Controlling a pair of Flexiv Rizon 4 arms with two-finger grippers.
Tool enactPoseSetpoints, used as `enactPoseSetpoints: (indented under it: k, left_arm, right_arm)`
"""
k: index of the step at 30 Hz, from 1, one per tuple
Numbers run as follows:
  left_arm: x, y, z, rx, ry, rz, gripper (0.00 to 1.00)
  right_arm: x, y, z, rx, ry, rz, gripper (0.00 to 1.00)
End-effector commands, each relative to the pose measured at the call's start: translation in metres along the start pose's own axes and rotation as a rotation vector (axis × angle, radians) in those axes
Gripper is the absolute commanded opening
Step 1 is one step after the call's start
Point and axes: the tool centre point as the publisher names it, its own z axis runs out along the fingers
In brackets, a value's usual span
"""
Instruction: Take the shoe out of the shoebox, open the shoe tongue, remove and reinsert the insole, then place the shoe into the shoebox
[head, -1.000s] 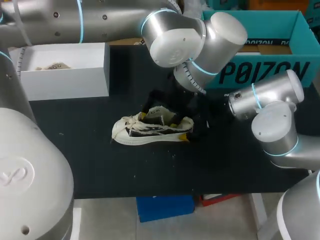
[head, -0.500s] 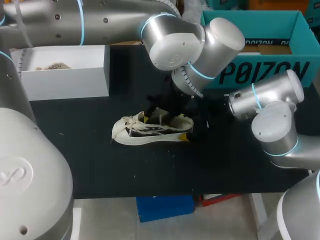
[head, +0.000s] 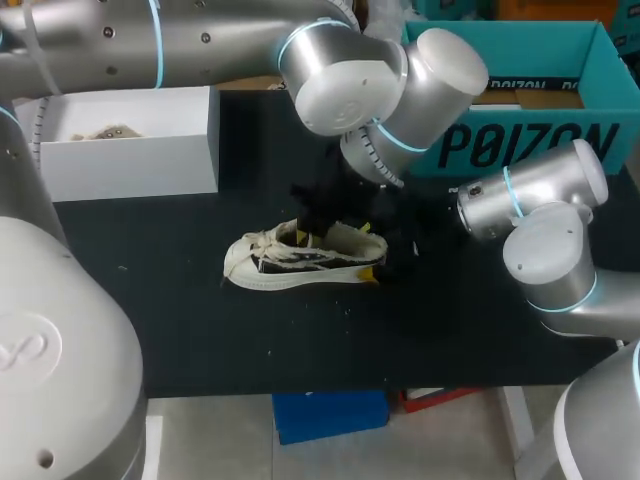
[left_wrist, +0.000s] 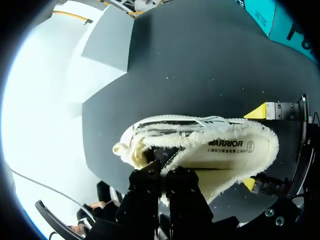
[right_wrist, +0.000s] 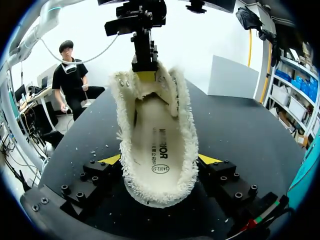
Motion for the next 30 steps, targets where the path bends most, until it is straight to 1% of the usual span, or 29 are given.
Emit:
enactPoseSetpoints:
  k: [1,7,13,20,24,30]
  left_arm:
    - [-0.019,0.0,-0.012,0.025,0.032,-0.014,0.0]
    - [-0.029,-0.001,-0.023,0.06,0.04,-0.028,0.0]
    - [-0.039,0.004,-0.019,0.076,0.022,-0.047,0.0]
    - [-0.047,0.012,-0.002,0.043,0.004,-0.05,0.0]
    - [-0.053,0.017,0.008,0.009,-0.016,-0.066,0.0]
    - [-0.065,0.02,0.015,-0.037,-0.091,-0.115,0.0]
  right_arm:
    - [-0.002,0.001,0.003,0.004,-0.001,0.002,0.0]
    - [-0.002,0.001,0.003,0.004,-0.001,0.002,0.0]
    - [-0.002,0.001,0.003,0.004,-0.001,0.002,0.0]
    - [-0.002,0.001,0.003,0.004,-0.001,0.002,0.0]
    - [-0.002,0.001,0.003,0.004,-0.001,0.002,0.0]
    - [-0.002,0.001,0.003,0.004,-0.001,0.002,0.0]
